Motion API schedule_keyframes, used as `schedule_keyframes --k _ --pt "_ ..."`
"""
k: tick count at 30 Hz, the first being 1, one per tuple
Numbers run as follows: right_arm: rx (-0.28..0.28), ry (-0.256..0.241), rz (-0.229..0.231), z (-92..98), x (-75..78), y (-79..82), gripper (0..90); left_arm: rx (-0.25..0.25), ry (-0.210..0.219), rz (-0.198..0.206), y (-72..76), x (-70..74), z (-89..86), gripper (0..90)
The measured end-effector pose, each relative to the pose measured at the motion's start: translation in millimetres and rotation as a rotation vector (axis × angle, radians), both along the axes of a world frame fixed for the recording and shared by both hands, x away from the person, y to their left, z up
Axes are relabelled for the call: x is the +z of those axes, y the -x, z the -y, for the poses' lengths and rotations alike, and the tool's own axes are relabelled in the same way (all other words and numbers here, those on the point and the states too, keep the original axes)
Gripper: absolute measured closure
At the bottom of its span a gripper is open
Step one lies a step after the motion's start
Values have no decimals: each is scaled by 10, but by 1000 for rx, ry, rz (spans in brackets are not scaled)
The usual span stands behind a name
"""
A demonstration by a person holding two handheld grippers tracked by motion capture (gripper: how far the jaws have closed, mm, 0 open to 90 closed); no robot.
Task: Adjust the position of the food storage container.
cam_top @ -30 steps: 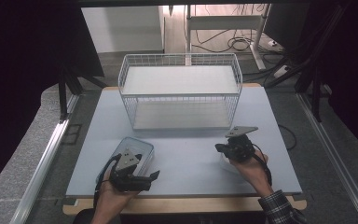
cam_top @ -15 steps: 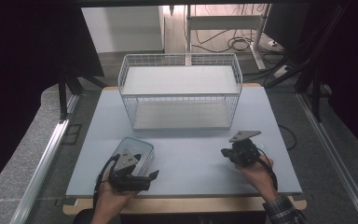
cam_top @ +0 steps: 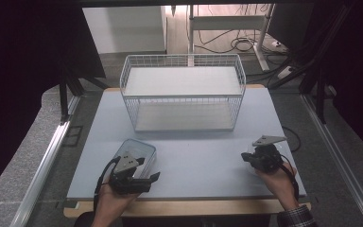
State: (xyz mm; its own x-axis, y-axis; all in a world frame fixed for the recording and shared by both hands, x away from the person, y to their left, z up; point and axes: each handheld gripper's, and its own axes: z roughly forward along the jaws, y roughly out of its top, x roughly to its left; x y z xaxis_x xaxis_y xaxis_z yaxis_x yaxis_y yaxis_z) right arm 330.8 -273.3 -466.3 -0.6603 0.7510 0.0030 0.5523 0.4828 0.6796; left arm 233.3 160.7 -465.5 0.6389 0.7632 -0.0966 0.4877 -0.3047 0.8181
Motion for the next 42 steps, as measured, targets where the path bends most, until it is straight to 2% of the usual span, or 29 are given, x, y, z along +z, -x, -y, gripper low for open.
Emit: schedule_keyframes --k 4,7,8,9,11,12,15,18,19,20,21,24,25,26,27,28,30,31,34,39,41,42 --pt "-10 -9 1 36 -1 6 898 9 6 0 -3 10 -49 373" --pt "-2 -16 33 6 23 27 898 64 7 10 -11 29 -219 560" --pt "-2 -16 33 6 23 27 898 64 7 10 -11 29 -219 609" --pt "2 -22 46 -11 35 38 898 90 10 10 -21 32 -330 665" --pt "8 -28 51 -28 34 43 897 103 7 18 -21 34 -382 766" --pt "8 -28 51 -28 34 43 897 121 -1 28 -19 39 -432 766" --pt "23 -34 47 -69 21 48 898 178 -20 36 -33 51 -580 900" --pt "35 -40 40 -109 8 51 898 248 -33 20 -102 8 -759 900" --pt "39 -41 39 -120 4 51 897 287 -34 3 -161 -54 -882 900" --pt "39 -41 39 -120 4 51 897 287 -34 3 -161 -54 -882 900" --pt "48 -39 37 -141 0 54 897 321 -32 -13 -209 -124 -987 900" --pt "52 -38 35 -155 0 60 897 350 -31 -29 -243 -193 -1077 900" --pt "57 -37 36 -161 -2 60 897 370 -26 -54 -268 -252 -1147 900" --pt "57 -37 36 -161 -2 60 897 370 -26 -54 -268 -252 -1147 900" --pt "58 -40 33 -164 -7 59 896 374 -10 -80 -291 -296 -1184 900" --pt "58 -40 33 -164 -7 59 896 374 -10 -80 -291 -296 -1184 900" --pt "61 -42 31 -169 -10 57 895 361 3 -107 -325 -333 -1183 900" --pt "64 -40 32 -174 -10 58 893 364 -7 -114 -351 -349 -1149 900" --pt "65 -43 29 -183 -12 63 891 368 -15 -120 -369 -329 -1127 900" --pt "72 -42 26 -203 -19 62 889 365 3 -128 -457 -330 -1038 900" --pt "72 -42 26 -206 -21 63 888 352 -6 -126 -529 -320 -944 900" --pt "76 -39 24 -213 -23 64 888 327 -36 -125 -597 -307 -843 900"
